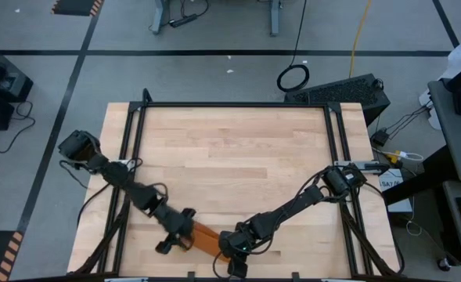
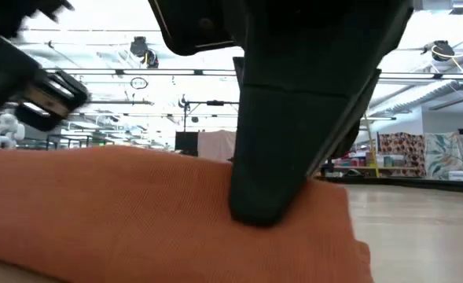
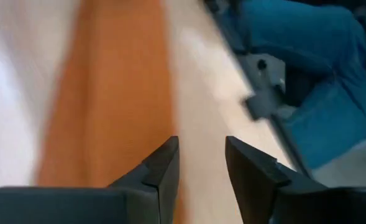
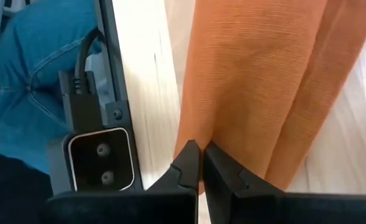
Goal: Roll towel into tight, uniform cylinder
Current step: Roll the brown towel
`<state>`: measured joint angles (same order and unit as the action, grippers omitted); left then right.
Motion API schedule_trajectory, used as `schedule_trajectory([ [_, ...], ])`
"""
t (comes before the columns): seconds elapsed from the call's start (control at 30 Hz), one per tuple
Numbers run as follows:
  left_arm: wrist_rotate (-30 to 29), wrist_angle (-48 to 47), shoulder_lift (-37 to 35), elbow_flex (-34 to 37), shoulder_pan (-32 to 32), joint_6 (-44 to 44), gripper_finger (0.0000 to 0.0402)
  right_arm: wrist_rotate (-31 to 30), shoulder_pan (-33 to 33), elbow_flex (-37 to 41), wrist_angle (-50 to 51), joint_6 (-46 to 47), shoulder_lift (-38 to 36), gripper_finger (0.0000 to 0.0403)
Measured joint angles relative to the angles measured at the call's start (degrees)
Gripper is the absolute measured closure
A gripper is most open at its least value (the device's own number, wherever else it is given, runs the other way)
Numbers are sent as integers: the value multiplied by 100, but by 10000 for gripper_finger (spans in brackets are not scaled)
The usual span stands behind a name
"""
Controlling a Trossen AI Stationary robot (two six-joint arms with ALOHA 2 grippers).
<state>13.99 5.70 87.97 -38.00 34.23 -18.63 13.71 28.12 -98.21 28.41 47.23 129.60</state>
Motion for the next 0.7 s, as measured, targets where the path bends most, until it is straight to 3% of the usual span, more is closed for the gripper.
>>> schedule_trajectory([
  [0.07, -361, 36, -12, -4, 348, 122, 263, 0, 0, 0, 2, -47, 0, 403],
  [0.27, -2594, -169, 23, -4, 1318, 454, 238, 3, -44, 0, -52, -149, 0, 403],
  [0.4, -3629, -102, 27, -4, 1746, 478, 203, 16, -80, 0, -57, -191, 0, 403],
  [0.57, -4295, -163, 258, -4, 1880, 751, 146, 172, -132, 0, -126, -296, 0, 402],
  [0.7, -4257, -158, 498, -4, 1774, 720, 132, 327, -198, 0, -194, -387, 0, 402],
])
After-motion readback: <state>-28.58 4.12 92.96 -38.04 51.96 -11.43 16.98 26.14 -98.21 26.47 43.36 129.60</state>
